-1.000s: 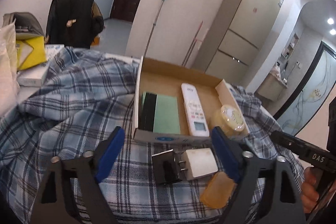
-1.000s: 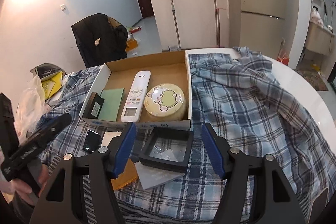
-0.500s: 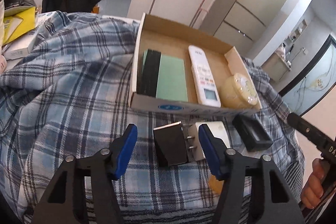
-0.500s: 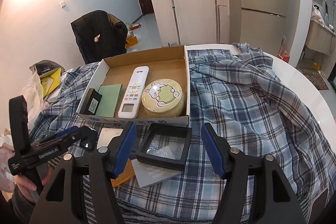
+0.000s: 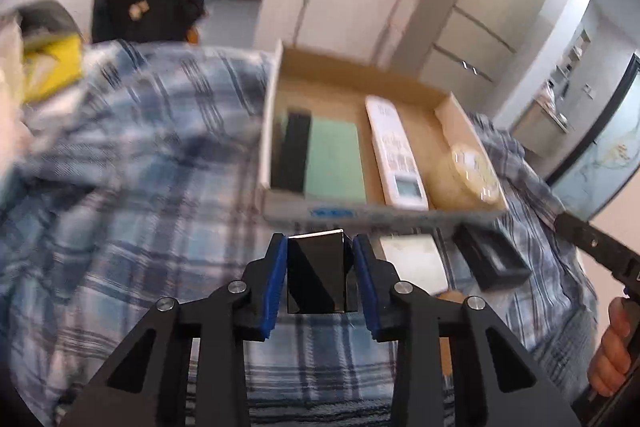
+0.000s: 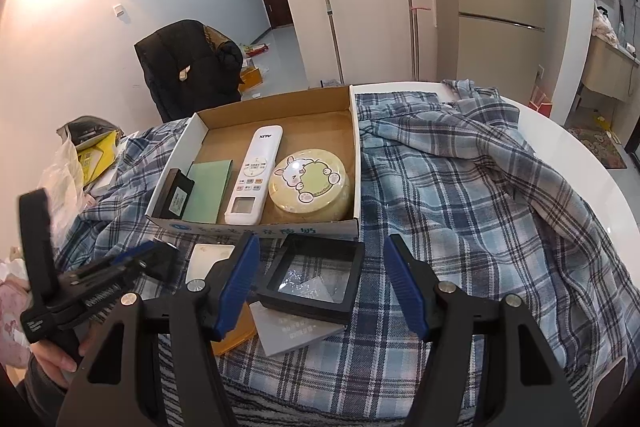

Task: Organize rigid objects
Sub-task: 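Grasp the black plug adapter with the left tool while the right tool approaches the black frame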

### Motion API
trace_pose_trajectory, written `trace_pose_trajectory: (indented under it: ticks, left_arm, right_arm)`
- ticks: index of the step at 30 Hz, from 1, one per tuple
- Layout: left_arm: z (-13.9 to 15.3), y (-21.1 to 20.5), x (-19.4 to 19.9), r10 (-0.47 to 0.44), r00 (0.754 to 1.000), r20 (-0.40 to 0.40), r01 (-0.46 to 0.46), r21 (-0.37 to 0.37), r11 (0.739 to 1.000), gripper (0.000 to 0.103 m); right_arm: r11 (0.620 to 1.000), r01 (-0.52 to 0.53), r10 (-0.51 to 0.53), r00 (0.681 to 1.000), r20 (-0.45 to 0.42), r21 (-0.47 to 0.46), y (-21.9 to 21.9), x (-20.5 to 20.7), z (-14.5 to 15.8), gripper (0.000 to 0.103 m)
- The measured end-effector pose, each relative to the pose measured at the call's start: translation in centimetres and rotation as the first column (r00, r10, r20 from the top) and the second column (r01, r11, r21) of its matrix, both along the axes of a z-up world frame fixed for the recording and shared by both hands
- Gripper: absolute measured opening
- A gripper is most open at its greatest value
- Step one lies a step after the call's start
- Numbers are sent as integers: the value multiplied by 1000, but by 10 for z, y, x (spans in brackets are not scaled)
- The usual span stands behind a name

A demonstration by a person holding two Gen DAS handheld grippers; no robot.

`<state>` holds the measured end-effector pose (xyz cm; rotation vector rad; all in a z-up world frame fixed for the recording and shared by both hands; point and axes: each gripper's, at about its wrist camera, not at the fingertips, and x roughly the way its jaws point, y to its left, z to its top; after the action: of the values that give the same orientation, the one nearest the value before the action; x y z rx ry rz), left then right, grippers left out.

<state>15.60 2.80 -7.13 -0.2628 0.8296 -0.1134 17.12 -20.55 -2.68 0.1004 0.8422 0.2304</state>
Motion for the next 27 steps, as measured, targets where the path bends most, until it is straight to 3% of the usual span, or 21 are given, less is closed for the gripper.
trace_pose_trajectory:
  ticks: [2,6,8,14,21,27]
  left_arm:
    - [7,-7,-5,37,998,44,-42,114,993,35]
    - [-1,-16,0,37,999,1,-36,210,977,35]
    - [-8,-15,6,31,999,-42,-21,219,976,35]
    - [-27,-11,19,-6,988,-154,30,155,987,35]
    - [-16,-9,10,0,995,-100,15,142,990,33]
    - [18,-17,-20,-11,992,129,-13,183,983,33]
  right_arm:
    - [1000,-4,4,1000,-6,5,0,1,-1,63]
    - [1000,-5,5,1000,-20,16,-2,2,-3,63]
    - [1000,-4,4,1000,-24,21,-2,2,-3,63]
    - [1000,-11,11,1000,-25,13,-2,2,-4,63]
    - [1000,-5,5,1000,-24,11,-2,2,-4,63]
    - [1000,3,-2,1000,-27,17,-4,2,-5,63]
